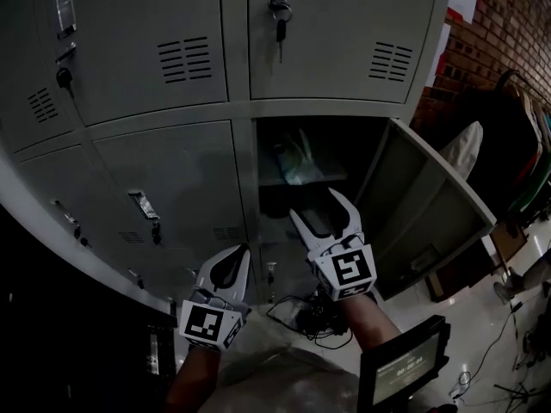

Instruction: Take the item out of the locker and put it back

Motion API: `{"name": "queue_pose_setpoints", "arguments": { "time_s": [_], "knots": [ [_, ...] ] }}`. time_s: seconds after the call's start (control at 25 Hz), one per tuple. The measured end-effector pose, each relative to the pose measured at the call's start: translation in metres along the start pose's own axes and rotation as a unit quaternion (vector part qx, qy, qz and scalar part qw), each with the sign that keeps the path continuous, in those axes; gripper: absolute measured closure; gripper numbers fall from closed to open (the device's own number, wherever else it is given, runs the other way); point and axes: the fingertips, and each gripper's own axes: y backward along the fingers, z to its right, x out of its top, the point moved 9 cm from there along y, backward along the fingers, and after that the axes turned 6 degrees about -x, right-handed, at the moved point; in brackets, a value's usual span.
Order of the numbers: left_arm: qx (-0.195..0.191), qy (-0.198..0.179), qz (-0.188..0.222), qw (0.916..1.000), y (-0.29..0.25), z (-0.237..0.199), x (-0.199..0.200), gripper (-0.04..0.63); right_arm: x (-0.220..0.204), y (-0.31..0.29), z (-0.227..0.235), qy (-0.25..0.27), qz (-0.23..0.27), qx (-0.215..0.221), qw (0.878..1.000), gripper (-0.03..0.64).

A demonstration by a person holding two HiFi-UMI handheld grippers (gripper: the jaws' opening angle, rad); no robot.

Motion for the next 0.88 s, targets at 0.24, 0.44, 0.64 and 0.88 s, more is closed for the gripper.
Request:
{"name": "queue_pose_setpoints", "arguments": {
  "time_s": [0.24,0.44,0.64,0.88],
  "knots": [
    [-0.001,-0.009,-0.006,0.9999,-0.009,-0.022,-0.001,0.594,-0.006,-0.062,0.026,-0.001,-0.028,-0.039,0.999,0.154],
    [0.001,-0.015,-0.012,0.9998,-0.014,-0.035,-0.004,0.594,-0.011,-0.085,0.040,-0.008,-0.029,-0.069,0.997,0.195],
    [0.001,-0.011,-0.006,0.9999,-0.017,-0.042,-0.002,0.594,-0.025,-0.094,0.040,0.020,-0.094,-0.048,0.994,0.544],
    [-0.001,0.000,-0.010,1.0000,-0.015,-0.045,-0.006,0.594,-0.019,-0.084,0.044,0.003,-0.075,-0.056,0.996,0.609]
  ]
}}
